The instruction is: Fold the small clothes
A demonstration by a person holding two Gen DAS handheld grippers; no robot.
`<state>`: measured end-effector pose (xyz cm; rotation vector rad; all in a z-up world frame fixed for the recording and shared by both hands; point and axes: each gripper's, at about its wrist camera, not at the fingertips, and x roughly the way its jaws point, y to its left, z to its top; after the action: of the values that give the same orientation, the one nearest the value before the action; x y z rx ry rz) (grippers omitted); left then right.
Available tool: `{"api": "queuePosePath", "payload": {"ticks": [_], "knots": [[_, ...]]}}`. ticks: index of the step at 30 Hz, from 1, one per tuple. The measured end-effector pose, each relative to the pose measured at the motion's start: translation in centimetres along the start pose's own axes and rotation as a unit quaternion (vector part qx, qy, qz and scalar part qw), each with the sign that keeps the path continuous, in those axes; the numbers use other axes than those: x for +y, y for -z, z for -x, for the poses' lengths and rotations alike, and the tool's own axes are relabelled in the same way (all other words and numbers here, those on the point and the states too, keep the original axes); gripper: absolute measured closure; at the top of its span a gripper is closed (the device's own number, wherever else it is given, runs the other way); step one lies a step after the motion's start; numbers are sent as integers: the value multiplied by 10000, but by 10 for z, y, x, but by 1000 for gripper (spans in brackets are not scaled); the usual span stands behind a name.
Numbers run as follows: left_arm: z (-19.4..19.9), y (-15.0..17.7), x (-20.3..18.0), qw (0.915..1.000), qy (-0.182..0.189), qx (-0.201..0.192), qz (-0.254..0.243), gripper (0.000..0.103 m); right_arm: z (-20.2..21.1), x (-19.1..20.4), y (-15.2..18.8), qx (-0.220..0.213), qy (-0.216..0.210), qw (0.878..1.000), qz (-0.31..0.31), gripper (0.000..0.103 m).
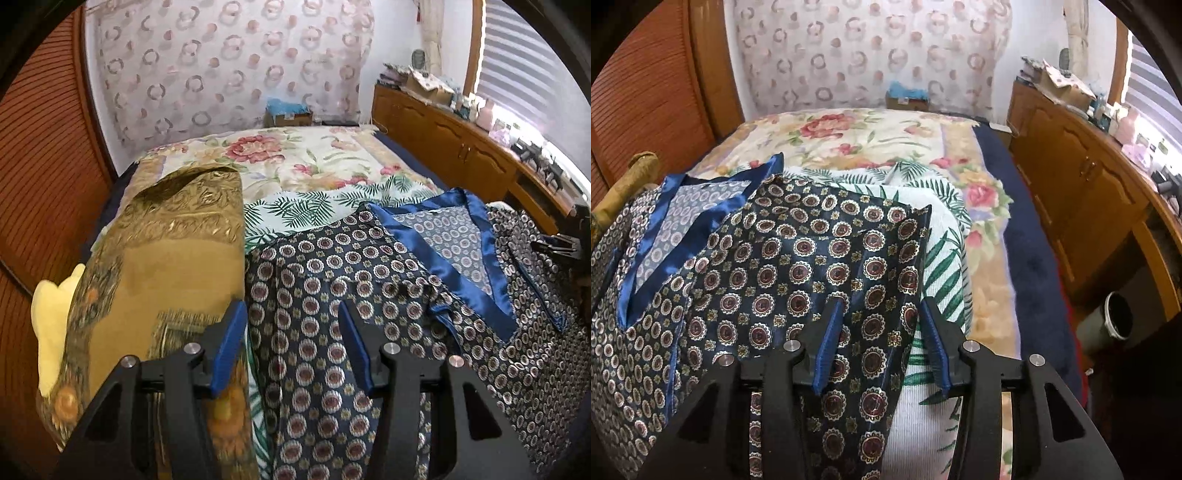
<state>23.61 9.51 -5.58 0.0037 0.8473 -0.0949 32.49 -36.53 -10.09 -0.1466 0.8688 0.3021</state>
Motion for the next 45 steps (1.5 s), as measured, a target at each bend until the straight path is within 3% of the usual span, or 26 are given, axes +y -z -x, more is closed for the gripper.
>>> {"api": "queuePosePath", "payload": {"ticks": [7,9,13,20,24,26,28,35,45], "knots": [[-35,-22,2,9990,-79,430,-125,53,-3,2,-2,24,7,10000,45,50],[-43,-24,1,9983,-20,544,-192,64,-4,3,-2,30,4,10000,45,49],[-57,-28,-4,9965,-127,747,-348,66,-4,3,-2,37,94,9999,16,41],[-75,-31,-4,9924,-384,1109,-368,67,-4,1,-2,34,105,9999,29,41],[-84,-31,-3,9909,-421,1225,-376,83,-4,1,-2,33,104,9999,32,41],[-84,-29,-1,9913,-413,1188,-393,96,-4,1,-2,33,102,9999,28,41],[-80,-29,0,9920,-428,1111,-414,101,-4,1,-2,34,100,9999,25,41],[-33,-39,22,9980,-557,259,-179,103,-4,2,-2,33,93,9999,29,40],[-22,-38,33,9995,-317,67,-59,103,-4,1,-1,33,94,9999,23,39]]}}
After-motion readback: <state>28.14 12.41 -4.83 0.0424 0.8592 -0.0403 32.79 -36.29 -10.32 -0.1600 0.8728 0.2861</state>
